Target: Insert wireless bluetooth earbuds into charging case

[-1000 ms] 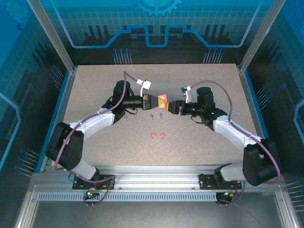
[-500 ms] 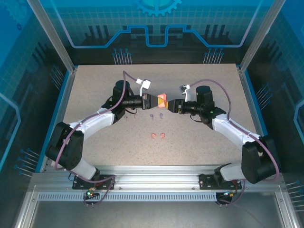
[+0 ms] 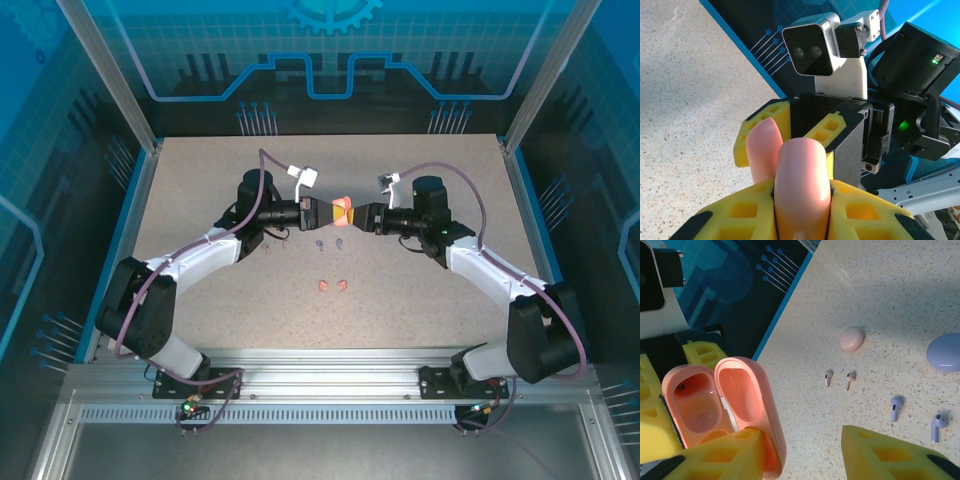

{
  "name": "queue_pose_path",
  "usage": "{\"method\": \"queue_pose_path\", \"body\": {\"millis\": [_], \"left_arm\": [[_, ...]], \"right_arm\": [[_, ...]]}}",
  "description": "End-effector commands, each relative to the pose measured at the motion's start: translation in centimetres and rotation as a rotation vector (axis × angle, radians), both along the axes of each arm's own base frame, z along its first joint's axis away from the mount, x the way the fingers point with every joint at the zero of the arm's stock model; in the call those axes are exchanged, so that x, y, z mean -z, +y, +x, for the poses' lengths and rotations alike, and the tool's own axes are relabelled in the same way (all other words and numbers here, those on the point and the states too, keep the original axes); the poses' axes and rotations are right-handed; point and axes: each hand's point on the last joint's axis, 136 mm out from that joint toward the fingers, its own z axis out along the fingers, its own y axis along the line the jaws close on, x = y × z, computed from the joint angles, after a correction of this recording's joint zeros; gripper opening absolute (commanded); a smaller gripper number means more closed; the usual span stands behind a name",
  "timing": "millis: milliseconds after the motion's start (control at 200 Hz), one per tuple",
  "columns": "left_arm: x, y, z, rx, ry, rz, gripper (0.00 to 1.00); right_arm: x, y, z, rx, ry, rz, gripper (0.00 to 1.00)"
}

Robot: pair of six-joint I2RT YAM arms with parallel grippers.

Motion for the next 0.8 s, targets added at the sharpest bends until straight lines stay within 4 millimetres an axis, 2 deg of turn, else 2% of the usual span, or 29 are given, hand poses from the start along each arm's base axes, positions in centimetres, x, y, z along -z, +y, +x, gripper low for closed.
{"method": "queue_pose_path", "body": {"millis": [0,290,335,425,455,560,635,790], "left_arm": [[-1.5,-0.2,-1.0,0.035,-0.04,-0.029,0.0],[-1.0,-0.4,-0.9,0.029,-0.031,-0.023,0.0],[-0.7,-0.4,-0.8,0.028,-0.031,-0.019,0.0],[-0.5,-0.5,-0.7,0.023,-0.03,-0.016,0.0],[-0.4,-0.5,-0.7,0.022,-0.027,-0.015,0.0],[-0.3,-0.5,-0.5,0.011,-0.027,-0.012,0.16],[-0.1,-0.4,-0.2,-0.011,-0.026,-0.004,0.37],[0.1,0.0,0.4,-0.058,-0.037,0.008,0.54]], "right_arm": [[-0.8,0.0,0.5,-0.009,-0.028,0.014,0.37],[-0.9,0.1,0.2,-0.025,-0.029,0.015,0.19],[-0.9,0.1,0.2,-0.027,-0.03,0.013,0.12],[-1.1,0.2,0.0,-0.035,-0.031,0.011,0.07],[-1.1,0.2,0.1,-0.035,-0.032,0.009,0.03],[-1.2,0.1,0.0,-0.03,-0.028,0.003,0.0],[-1.2,0.0,0.0,-0.022,-0.025,-0.005,0.0],[-1.3,-0.3,0.0,-0.002,-0.021,-0.026,0.0]]}}
